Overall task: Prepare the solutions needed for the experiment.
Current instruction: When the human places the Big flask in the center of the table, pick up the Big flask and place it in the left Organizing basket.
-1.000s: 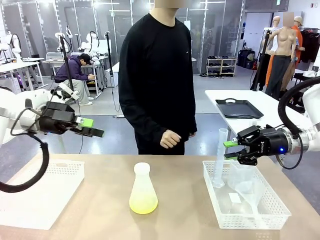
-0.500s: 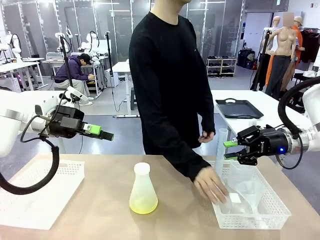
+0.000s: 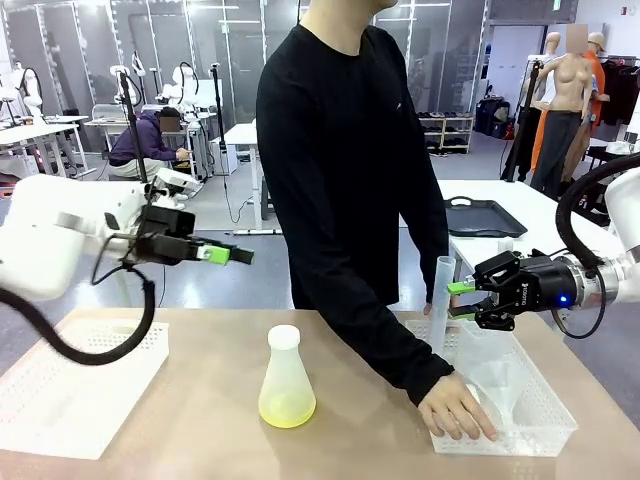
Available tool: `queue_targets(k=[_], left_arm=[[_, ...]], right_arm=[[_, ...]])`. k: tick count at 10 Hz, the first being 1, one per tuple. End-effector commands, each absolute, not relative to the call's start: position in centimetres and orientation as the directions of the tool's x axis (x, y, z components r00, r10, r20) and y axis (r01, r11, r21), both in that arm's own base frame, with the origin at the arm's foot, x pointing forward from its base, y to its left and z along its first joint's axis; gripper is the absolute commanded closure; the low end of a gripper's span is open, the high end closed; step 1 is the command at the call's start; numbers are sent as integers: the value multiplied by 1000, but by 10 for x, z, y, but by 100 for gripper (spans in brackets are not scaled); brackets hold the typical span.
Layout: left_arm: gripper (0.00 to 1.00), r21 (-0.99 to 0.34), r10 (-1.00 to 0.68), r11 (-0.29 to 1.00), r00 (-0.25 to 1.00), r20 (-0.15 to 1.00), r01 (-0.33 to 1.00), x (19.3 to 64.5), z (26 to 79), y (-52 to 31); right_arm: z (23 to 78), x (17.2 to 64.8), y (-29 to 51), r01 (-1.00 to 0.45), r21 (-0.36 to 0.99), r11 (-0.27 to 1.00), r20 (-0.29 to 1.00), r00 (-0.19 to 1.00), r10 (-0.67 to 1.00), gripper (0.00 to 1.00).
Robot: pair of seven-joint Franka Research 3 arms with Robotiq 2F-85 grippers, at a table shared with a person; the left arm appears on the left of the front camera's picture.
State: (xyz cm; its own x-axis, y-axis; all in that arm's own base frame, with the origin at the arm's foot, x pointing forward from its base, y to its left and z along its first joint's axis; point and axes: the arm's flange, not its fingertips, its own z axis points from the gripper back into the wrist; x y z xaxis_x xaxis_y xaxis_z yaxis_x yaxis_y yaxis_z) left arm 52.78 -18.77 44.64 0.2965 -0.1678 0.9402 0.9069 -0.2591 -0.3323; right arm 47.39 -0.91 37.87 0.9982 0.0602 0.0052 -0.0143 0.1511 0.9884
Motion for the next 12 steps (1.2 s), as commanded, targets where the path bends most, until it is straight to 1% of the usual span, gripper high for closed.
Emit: queue_targets(k=[1,2,3,4,5,6,10,11,12], left_arm=[[0,-212,-115,-364,182,976,907,572,439,-209],[0,-179,-115,-373,146,982,910,584,434,-222],[0,-167,-108,-411,134,985,896,601,426,-228],[0,-180,-85,-459,159,984,870,613,416,-230],[0,-201,-121,-433,164,979,879,622,405,-232],[0,-186,-101,-381,159,982,906,595,420,-233],[0,-186,-101,-381,159,982,906,595,420,-233],[0,-176,-101,-399,148,984,900,604,419,-235],[0,-48,-72,-400,20,997,915,623,407,-237]], right_arm=[[380,474,-9,-13,987,161,2,998,67,53],[380,474,-9,-13,987,161,2,998,67,53],[380,474,-9,-13,987,161,2,998,67,53],[380,474,-9,-13,987,161,2,998,67,53],[380,474,-9,-13,987,161,2,998,67,53],[380,474,-9,-13,987,161,2,998,67,53],[380,474,-9,-13,987,161,2,998,67,53],[380,474,-9,-13,987,161,2,998,67,53],[380,474,-9,-13,987,161,2,998,67,53]])
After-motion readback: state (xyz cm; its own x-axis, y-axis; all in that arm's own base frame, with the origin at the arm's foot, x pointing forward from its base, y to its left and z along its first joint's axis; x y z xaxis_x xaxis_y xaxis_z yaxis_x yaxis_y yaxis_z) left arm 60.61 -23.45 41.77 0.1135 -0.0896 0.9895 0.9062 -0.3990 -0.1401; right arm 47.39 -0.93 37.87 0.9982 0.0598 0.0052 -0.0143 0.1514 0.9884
